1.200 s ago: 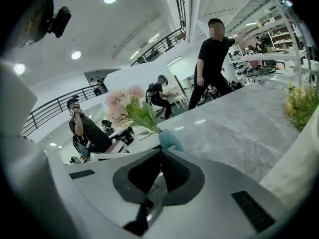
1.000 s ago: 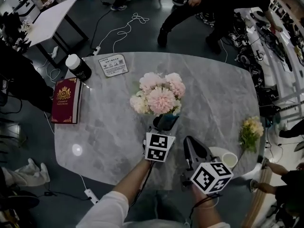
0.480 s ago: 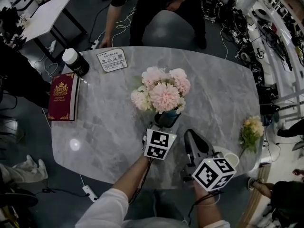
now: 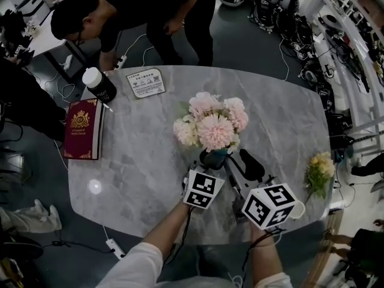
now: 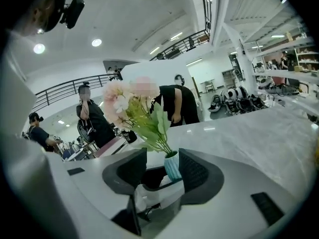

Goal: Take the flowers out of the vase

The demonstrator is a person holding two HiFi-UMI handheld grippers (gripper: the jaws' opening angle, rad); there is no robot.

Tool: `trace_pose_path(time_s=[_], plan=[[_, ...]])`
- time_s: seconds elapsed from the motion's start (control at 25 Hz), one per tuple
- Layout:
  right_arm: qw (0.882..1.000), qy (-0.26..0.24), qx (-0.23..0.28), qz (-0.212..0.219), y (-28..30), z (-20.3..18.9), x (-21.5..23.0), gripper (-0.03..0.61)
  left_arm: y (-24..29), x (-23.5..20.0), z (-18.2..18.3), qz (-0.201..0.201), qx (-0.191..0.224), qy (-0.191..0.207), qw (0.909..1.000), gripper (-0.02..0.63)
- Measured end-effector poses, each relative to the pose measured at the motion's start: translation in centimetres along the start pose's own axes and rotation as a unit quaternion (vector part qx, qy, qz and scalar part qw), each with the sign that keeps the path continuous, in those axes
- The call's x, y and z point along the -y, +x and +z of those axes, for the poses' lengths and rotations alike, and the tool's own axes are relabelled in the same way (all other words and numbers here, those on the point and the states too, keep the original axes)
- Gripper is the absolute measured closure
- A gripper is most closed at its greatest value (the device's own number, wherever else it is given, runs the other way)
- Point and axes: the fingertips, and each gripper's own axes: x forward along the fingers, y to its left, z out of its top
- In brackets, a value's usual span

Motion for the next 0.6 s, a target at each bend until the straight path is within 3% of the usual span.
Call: trace_pose_path(time_s=[0.28, 0.6], plan=[[0.998, -0.048, -0.015, 0.027, 3.7, 1.1, -0.6, 0.396, 0.0, 0.0, -0.1, -0.01, 0.002, 0.006, 0.9999, 0.351], [0.998, -0.046, -0.008, 0.035, 5.7, 1.8, -0.3, 0.397, 0.1, 0.4, -0.6, -0.033, -0.006, 0.01, 0.9994, 0.351]])
